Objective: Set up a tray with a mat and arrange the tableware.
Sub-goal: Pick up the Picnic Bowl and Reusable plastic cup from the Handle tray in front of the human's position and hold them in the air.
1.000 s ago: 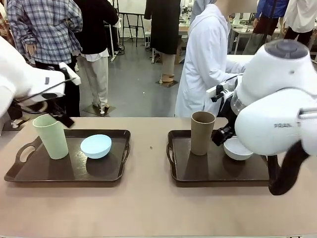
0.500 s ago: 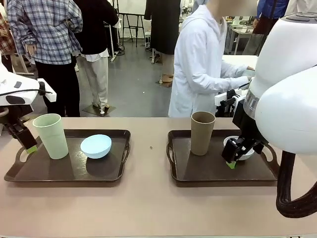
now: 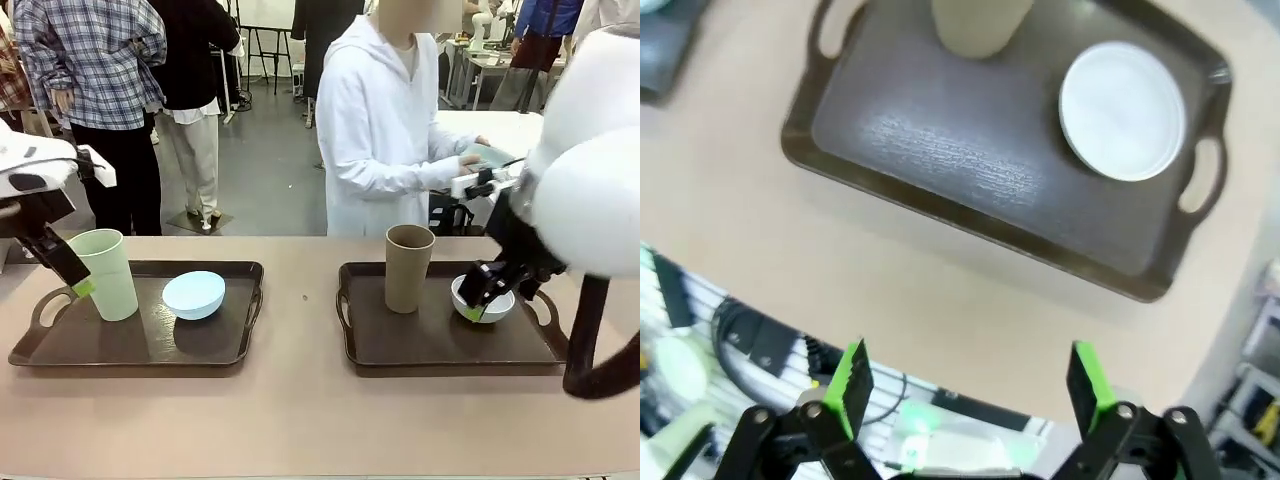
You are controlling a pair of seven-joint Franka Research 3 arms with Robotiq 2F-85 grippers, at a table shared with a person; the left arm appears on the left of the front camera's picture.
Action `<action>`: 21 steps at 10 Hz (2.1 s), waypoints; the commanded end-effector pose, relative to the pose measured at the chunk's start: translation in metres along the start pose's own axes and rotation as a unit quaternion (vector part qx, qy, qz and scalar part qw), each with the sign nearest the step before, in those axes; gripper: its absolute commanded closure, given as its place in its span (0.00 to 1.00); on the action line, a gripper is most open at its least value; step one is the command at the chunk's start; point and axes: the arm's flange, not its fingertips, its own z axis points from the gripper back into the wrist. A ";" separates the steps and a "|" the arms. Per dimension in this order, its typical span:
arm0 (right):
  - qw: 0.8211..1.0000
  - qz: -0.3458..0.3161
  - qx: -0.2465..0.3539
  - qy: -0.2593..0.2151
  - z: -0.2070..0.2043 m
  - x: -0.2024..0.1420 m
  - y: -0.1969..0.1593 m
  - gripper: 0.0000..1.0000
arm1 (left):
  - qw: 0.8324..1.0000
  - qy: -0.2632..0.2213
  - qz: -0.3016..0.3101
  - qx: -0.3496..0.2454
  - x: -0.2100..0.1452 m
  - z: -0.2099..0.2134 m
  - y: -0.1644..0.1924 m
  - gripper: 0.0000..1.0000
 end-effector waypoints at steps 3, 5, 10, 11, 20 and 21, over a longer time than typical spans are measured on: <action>0.967 -0.126 0.210 -0.073 -0.004 -0.057 -0.121 0.00 | 0.965 -0.028 0.060 -0.252 -0.016 0.020 0.081 0.00; 0.933 -0.204 0.275 -0.110 -0.010 -0.100 -0.178 0.00 | 0.951 -0.039 0.094 -0.291 -0.041 0.022 0.122 0.00; 0.881 -0.269 0.339 -0.192 -0.009 -0.178 -0.227 0.00 | 0.878 -0.099 0.261 -0.390 -0.104 0.004 0.177 0.00; 0.879 -0.270 0.342 -0.194 -0.009 -0.180 -0.227 0.00 | 0.859 -0.122 0.296 -0.400 -0.114 0.000 0.180 0.00; 0.881 -0.272 0.345 -0.174 0.014 -0.165 -0.261 0.00 | 0.836 -0.132 0.332 -0.416 -0.120 0.007 0.171 0.00; 0.881 -0.272 0.345 -0.174 0.014 -0.165 -0.261 0.00 | 0.836 -0.132 0.332 -0.416 -0.120 0.007 0.171 0.00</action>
